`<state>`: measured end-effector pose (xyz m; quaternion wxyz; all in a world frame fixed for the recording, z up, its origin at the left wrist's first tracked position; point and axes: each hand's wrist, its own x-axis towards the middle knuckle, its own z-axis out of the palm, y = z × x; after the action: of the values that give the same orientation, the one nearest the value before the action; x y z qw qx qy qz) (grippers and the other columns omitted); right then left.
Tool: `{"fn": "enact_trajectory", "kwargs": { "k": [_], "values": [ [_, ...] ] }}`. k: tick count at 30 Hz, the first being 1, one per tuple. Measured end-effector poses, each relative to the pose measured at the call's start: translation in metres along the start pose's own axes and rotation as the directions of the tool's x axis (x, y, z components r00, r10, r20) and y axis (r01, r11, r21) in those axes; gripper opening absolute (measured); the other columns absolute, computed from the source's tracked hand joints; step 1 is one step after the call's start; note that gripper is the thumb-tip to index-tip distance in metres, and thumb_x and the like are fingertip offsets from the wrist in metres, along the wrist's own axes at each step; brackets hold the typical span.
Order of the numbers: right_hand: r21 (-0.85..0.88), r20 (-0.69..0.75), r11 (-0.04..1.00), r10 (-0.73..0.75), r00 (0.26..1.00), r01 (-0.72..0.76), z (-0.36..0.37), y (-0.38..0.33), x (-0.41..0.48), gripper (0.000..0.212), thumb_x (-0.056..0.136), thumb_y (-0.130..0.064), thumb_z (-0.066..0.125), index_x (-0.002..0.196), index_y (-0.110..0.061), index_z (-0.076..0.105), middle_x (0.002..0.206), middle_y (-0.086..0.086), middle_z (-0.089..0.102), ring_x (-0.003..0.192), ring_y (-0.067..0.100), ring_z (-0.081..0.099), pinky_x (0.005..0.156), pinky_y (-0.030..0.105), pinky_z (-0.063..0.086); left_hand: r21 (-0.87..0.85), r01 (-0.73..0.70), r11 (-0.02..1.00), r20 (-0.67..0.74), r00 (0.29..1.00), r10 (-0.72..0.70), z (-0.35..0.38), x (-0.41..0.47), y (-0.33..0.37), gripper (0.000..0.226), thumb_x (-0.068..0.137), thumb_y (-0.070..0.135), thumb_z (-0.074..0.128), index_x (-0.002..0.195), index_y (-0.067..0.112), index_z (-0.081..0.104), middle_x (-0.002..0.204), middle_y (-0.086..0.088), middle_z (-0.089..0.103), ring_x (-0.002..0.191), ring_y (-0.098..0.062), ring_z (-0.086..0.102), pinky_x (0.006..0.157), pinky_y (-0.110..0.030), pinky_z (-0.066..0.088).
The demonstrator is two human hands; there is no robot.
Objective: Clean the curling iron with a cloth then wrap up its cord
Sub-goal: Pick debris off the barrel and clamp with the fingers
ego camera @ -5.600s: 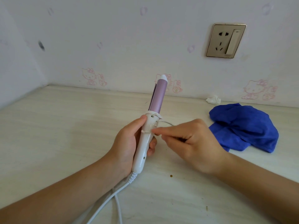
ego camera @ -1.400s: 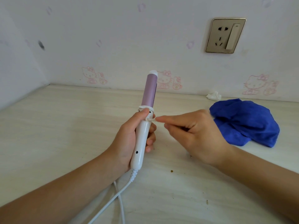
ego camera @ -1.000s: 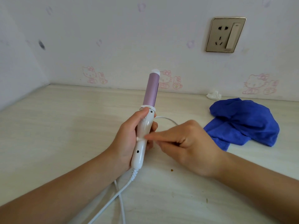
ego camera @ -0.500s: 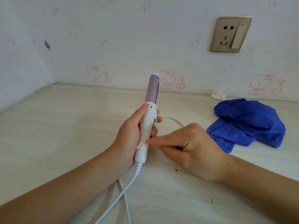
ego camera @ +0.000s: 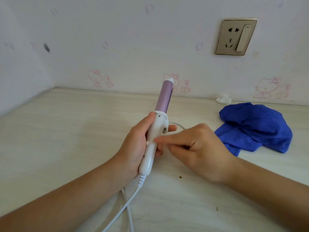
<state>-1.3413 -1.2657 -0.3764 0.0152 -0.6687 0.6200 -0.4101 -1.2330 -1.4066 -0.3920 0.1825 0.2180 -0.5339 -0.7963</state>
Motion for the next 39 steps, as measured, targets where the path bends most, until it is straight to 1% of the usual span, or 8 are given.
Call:
{"fn": "enact_trajectory", "kwargs": {
  "k": [3, 7, 11, 15, 27, 32, 35, 39],
  "values": [
    [0.023, -0.178, 0.992, 0.126, 0.976, -0.124, -0.008, 0.017, 0.005, 0.037, 0.094, 0.007, 0.061, 0.114, -0.017, 0.080, 0.067, -0.020, 0.072, 0.041, -0.001, 0.043, 0.050, 0.007, 0.037, -0.015, -0.016, 1.000, 0.002, 1.000, 0.016, -0.001, 0.000, 0.001, 0.043, 0.102, 0.047, 0.052, 0.100, 0.008, 0.071, 0.086, -0.015, 0.068, 0.048, -0.018, 0.051, 0.042, -0.025, 0.042],
    [-0.024, -0.093, 0.999, 0.032, 0.995, -0.035, 0.003, 0.007, -0.002, 0.037, 0.094, 0.007, 0.062, 0.115, -0.019, 0.080, 0.062, -0.037, 0.057, 0.046, -0.005, 0.049, 0.068, 0.011, 0.052, -0.054, -0.005, 0.999, 0.023, 1.000, 0.007, 0.000, -0.001, 0.001, 0.036, 0.102, 0.041, 0.052, 0.096, 0.009, 0.067, 0.077, -0.012, 0.068, 0.047, -0.019, 0.049, 0.042, -0.025, 0.040],
    [0.022, -0.241, 0.992, 0.125, 0.962, -0.123, -0.007, 0.021, 0.008, 0.041, 0.093, 0.005, 0.061, 0.114, -0.025, 0.079, 0.062, -0.015, 0.071, 0.040, -0.001, 0.039, 0.047, 0.007, 0.032, -0.049, -0.053, 0.997, 0.062, 0.997, 0.056, 0.001, -0.003, 0.002, 0.040, 0.101, 0.035, 0.048, 0.079, 0.014, 0.075, 0.077, -0.010, 0.069, 0.047, -0.020, 0.050, 0.042, -0.025, 0.040],
    [-0.025, -0.143, 0.997, 0.063, 0.988, -0.067, -0.002, 0.013, 0.001, 0.036, 0.094, 0.001, 0.062, 0.114, -0.022, 0.079, 0.053, -0.021, 0.056, 0.043, -0.001, 0.041, 0.052, 0.004, 0.031, -0.045, -0.049, 0.998, 0.045, 0.998, 0.051, 0.002, -0.003, 0.002, 0.043, 0.100, 0.033, 0.048, 0.069, 0.014, 0.071, 0.062, -0.012, 0.055, 0.046, -0.021, 0.049, 0.042, -0.025, 0.039],
    [0.040, -0.250, 0.991, 0.134, 0.959, -0.128, -0.009, 0.025, 0.008, 0.038, 0.094, 0.005, 0.061, 0.113, -0.021, 0.080, 0.056, -0.019, 0.065, 0.039, 0.001, 0.038, 0.046, 0.008, 0.031, -0.028, -0.079, 0.996, 0.078, 0.994, 0.081, 0.001, -0.006, 0.003, 0.034, 0.096, 0.026, 0.045, 0.105, -0.002, 0.062, 0.091, -0.021, 0.074, 0.049, -0.020, 0.048, 0.044, -0.026, 0.040],
    [-0.017, -0.113, 0.999, 0.043, 0.993, -0.045, 0.002, 0.015, -0.001, 0.035, 0.095, 0.001, 0.062, 0.116, -0.023, 0.079, 0.060, -0.030, 0.062, 0.044, 0.000, 0.045, 0.054, 0.009, 0.037, -0.026, -0.055, 0.998, 0.045, 0.997, 0.056, 0.001, -0.006, 0.003, 0.028, 0.088, 0.030, 0.053, 0.087, 0.002, 0.058, 0.063, -0.015, 0.052, 0.047, -0.021, 0.047, 0.042, -0.027, 0.039],
    [0.046, -0.223, 0.992, 0.127, 0.966, -0.120, -0.005, 0.025, 0.006, 0.042, 0.094, 0.004, 0.060, 0.115, -0.026, 0.079, 0.081, -0.016, 0.079, 0.040, 0.001, 0.041, 0.045, 0.013, 0.036, -0.023, -0.069, 0.997, 0.052, 0.996, 0.070, 0.002, -0.007, 0.004, 0.031, 0.094, 0.028, 0.048, 0.099, -0.001, 0.060, 0.075, -0.017, 0.065, 0.048, -0.020, 0.047, 0.043, -0.027, 0.040],
    [-0.013, -0.113, 0.999, 0.030, 0.993, -0.032, 0.001, 0.018, -0.002, 0.041, 0.095, 0.005, 0.061, 0.116, -0.024, 0.079, 0.064, -0.033, 0.061, 0.046, -0.001, 0.042, 0.060, 0.018, 0.051, -0.052, -0.033, 0.998, 0.040, 0.999, 0.035, 0.003, -0.007, 0.005, 0.032, 0.101, 0.027, 0.045, 0.098, -0.001, 0.060, 0.064, -0.011, 0.062, 0.048, -0.020, 0.048, 0.042, -0.027, 0.041]
  ]
}}
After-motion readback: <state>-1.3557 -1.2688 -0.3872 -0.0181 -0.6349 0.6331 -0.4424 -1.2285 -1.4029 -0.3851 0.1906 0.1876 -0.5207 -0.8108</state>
